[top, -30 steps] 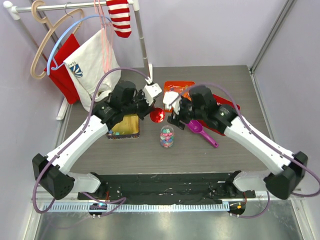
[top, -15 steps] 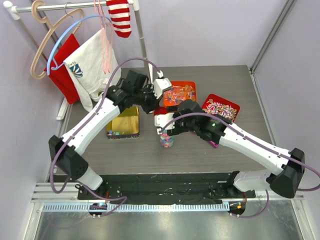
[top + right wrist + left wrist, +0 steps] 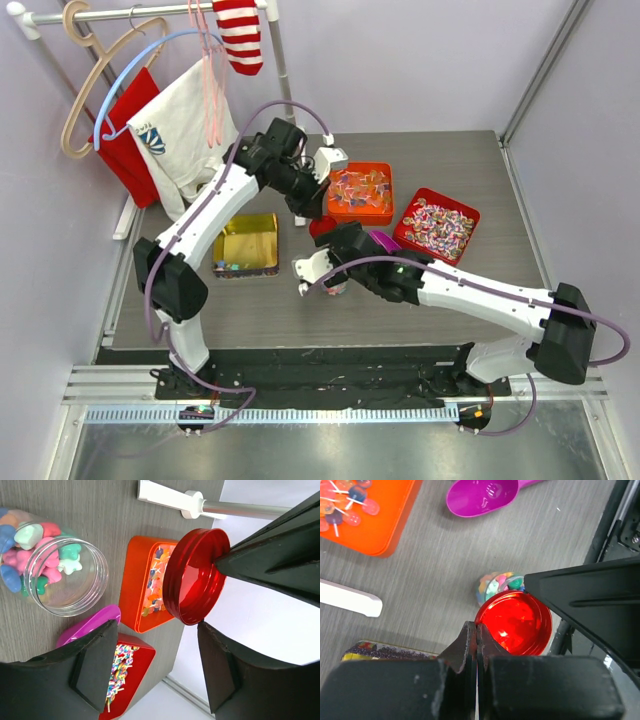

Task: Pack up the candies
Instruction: Close the bottle lid on the packing bottle.

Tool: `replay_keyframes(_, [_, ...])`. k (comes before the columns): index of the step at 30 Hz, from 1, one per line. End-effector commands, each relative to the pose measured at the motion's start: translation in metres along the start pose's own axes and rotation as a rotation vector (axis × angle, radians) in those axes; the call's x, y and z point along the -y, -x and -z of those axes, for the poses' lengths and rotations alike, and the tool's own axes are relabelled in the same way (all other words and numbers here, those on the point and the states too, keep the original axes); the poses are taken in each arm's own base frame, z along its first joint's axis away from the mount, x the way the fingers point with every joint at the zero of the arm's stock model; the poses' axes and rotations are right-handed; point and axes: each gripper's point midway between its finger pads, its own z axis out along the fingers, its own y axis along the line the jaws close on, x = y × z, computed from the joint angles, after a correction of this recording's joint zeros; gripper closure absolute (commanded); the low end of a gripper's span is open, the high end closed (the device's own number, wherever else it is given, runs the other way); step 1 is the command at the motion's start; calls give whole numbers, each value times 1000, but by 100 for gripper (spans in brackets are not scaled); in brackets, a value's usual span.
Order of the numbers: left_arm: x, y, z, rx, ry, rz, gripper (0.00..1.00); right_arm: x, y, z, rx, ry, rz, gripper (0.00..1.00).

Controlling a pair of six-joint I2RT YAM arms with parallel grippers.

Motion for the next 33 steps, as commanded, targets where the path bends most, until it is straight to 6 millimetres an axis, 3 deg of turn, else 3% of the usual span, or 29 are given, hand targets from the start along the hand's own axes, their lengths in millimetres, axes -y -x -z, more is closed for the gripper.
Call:
replay_keyframes(1, [19, 7, 5, -3, -106, 7, 100, 22, 14, 2, 17, -101, -19, 32])
replay_keyframes(12, [25, 1, -3, -20, -165, 31, 100, 25, 37, -4, 10, -172, 10, 50])
replay_keyframes(15, [24, 2, -2, -17, -163, 27, 100, 22, 37, -6, 4, -160, 11, 66])
replay_keyframes(16, [24, 3, -2, -14, -164, 30, 100, 21, 38, -6, 4, -154, 11, 77])
replay_keyframes(21, [20, 5, -1, -2, -155, 40, 100, 21, 41, -4, 13, -136, -5, 98])
replay_keyframes(25, [18, 9, 4, 21, -142, 35, 87, 19, 43, -2, 27, -115, -34, 99])
replay_keyframes(26, [17, 12, 6, 31, -133, 30, 73, 21, 45, 0, 35, -116, -44, 99])
replay_keyframes(29, [10, 19, 17, 65, -80, 25, 49, 24, 51, 4, 69, -94, -97, 99])
replay_keyframes(32, [-5, 33, 40, 150, 9, 2, 27, 28, 60, 11, 120, -51, -172, 99])
replay_keyframes(33, [-11, 39, 47, 181, 42, -15, 25, 26, 59, 13, 123, -24, -184, 99])
